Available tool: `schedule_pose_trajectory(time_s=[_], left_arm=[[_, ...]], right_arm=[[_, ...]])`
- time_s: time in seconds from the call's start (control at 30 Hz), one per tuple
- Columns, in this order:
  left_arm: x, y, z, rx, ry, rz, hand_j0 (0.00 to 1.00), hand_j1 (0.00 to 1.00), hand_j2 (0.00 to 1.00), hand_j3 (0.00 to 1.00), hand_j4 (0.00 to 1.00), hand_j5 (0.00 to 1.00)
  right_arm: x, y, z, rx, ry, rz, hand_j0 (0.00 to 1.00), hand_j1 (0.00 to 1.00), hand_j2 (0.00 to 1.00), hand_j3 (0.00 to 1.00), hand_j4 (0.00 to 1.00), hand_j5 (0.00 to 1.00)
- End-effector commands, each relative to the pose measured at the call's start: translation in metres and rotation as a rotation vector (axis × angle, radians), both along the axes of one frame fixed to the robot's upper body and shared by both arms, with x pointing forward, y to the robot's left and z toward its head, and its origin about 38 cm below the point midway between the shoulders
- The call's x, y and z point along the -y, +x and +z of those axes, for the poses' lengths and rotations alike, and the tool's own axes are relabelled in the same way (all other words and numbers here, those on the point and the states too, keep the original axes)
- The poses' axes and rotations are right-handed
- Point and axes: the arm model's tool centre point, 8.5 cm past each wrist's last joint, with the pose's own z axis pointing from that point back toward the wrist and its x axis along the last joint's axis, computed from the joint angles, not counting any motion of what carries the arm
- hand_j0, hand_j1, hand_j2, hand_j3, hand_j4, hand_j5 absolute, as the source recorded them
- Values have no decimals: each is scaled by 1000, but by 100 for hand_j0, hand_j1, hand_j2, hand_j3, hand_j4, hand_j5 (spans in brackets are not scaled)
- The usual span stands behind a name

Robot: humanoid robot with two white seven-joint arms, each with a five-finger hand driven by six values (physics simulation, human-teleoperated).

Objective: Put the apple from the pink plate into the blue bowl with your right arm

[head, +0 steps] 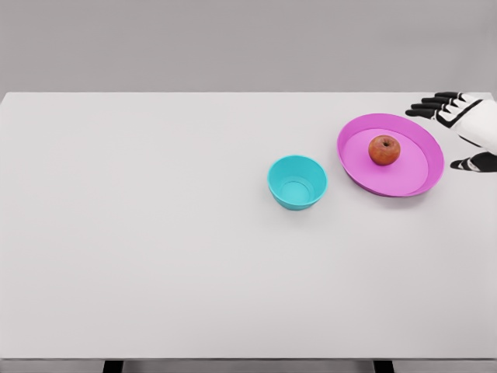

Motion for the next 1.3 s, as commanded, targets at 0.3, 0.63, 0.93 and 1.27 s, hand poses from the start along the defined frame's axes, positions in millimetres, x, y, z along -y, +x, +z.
schedule_pose_trajectory(time_s=[0.3, 0.63, 0.93, 1.27], left_arm=[[0, 0, 0, 0, 0, 0, 100, 100, 100, 100, 100, 100], [0, 0, 0, 0, 0, 0, 100, 100, 100, 100, 100, 100], [0, 0, 0, 0, 0, 0, 100, 100, 100, 100, 100, 100], [0, 0, 0, 0, 0, 0, 100, 100, 100, 100, 100, 100]], right_arm=[[8, 20, -3, -129, -128, -17, 100, 100, 100, 100, 100, 100], [-15, 91, -31, -300, -179, -29, 100, 100, 100, 100, 100, 100], [-43, 118, -43, -364, -209, -4, 100, 100, 100, 100, 100, 100], [-43, 126, -61, -417, -207, -32, 100, 100, 100, 100, 100, 100]])
